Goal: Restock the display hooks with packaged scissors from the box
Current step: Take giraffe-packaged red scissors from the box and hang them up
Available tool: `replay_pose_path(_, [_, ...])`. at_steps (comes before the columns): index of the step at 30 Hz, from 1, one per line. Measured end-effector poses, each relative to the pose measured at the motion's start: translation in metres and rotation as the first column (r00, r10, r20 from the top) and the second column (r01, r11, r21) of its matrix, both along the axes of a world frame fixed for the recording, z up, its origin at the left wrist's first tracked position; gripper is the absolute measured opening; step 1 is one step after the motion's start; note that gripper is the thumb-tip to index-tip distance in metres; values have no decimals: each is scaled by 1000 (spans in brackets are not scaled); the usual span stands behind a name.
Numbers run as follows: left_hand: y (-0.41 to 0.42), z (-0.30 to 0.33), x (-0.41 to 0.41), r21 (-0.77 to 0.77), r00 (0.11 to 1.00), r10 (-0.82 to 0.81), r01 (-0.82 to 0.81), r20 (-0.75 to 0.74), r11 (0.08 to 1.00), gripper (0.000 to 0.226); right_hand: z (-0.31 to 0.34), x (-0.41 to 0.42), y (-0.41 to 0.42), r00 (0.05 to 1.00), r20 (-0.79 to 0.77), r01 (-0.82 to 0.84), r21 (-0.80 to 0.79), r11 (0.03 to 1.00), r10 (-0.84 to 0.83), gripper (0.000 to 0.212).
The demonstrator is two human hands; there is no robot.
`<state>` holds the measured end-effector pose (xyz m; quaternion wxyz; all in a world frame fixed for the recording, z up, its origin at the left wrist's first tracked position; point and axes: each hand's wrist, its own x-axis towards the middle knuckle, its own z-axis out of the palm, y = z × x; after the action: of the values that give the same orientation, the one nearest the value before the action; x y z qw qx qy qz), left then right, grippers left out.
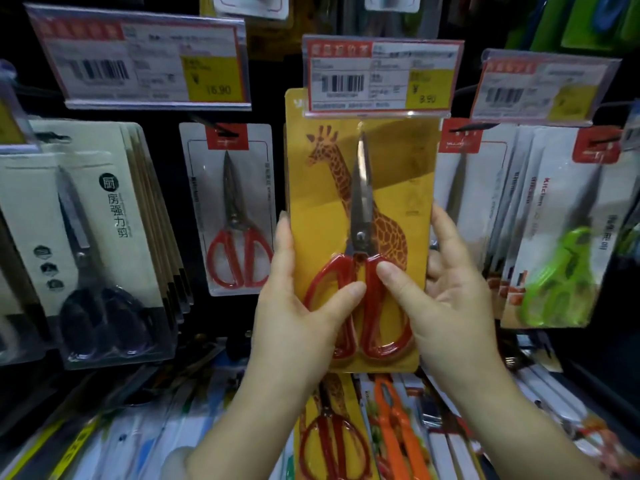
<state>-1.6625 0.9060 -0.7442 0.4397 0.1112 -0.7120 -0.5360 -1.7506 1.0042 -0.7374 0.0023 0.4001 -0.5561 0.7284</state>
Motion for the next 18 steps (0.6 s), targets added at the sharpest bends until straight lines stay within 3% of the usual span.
replay_pose_path(7, [1,1,-7,77,1000,-3,2,22,997,91,3,-9,-1,1000,17,7,-8,1000,-7,70])
replay_pose_path(11, [-9,-3,-12,25,974,124,-131,188,991,100,-1,-17,-12,996,-43,89,157,984,-84,68])
replay_pose_path(15, [3,-21,-7,-144,847,311,-275,431,951,105,-17,-17,3,945,-244,305,415,857,-218,71])
replay_pose_path(18, [27,-46,-3,-283,701,390,-271,598,920,102,-46,-19,32,901,-420,370,611,700,-110,63])
